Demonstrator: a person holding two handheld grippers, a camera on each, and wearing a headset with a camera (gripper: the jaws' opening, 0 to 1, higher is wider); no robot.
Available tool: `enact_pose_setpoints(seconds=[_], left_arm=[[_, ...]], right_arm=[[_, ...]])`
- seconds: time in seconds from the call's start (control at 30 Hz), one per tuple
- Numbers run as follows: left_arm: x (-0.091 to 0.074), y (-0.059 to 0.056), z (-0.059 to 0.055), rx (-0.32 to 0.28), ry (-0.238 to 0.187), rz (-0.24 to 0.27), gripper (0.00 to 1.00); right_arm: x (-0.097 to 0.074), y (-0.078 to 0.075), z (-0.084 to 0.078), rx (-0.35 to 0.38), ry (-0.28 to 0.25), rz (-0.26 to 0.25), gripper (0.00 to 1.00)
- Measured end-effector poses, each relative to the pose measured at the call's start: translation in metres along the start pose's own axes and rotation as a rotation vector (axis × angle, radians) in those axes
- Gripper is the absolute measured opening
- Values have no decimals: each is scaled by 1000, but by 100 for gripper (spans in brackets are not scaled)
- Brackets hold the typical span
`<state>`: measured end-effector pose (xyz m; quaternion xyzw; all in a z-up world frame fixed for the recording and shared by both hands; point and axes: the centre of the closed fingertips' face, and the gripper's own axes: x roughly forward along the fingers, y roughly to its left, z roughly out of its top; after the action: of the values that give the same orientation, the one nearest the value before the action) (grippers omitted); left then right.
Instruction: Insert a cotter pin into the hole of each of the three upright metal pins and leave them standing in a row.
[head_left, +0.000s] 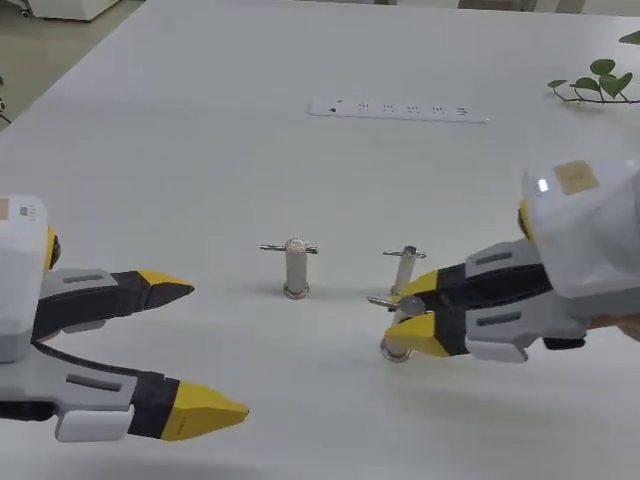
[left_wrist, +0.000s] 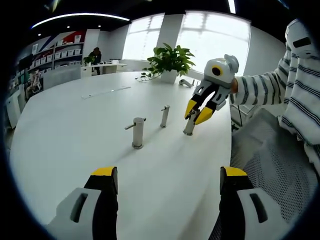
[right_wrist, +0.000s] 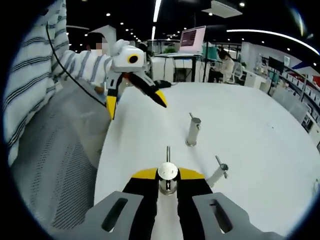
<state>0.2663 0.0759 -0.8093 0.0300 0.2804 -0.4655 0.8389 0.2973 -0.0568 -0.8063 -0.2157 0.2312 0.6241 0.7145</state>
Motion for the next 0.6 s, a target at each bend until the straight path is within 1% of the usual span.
enact_pose_setpoints(seconds=[0.13, 0.23, 0.27, 0.3, 0.33, 0.4, 0.47, 0.53, 0.57, 0.6], left_arm=[[0, -2, 2, -2, 6, 7, 84], [0, -3, 1, -5, 14, 15, 84], [1, -2, -1, -3, 29, 22, 84], [1, -1, -1, -2, 33, 26, 85], [2, -2, -2, -4, 38, 24, 85], [2, -4, -2, -7, 43, 18, 84], [2, -6, -1, -5, 45, 23, 85], [2, -6, 0, -11, 44, 28, 85], [1, -7, 0, -13, 44, 33, 85], [1, -7, -1, -16, 47, 37, 85]], right_arm=[[-17, -10, -8, -22, -8, 10, 13], [-26, -16, -14, -37, -5, 26, 13], [-28, -19, -15, -44, -2, 27, 13], [-30, -23, -18, -65, 4, 34, 13], [-31, -24, -19, -67, 6, 37, 13], [-34, -32, -22, -71, 11, 47, 13], [-39, -40, -23, -76, 4, 56, 13], [-42, -46, -24, -63, -1, 69, 13], [-43, -49, -26, -64, 6, 74, 13], [-44, -51, -29, -86, 18, 79, 13]])
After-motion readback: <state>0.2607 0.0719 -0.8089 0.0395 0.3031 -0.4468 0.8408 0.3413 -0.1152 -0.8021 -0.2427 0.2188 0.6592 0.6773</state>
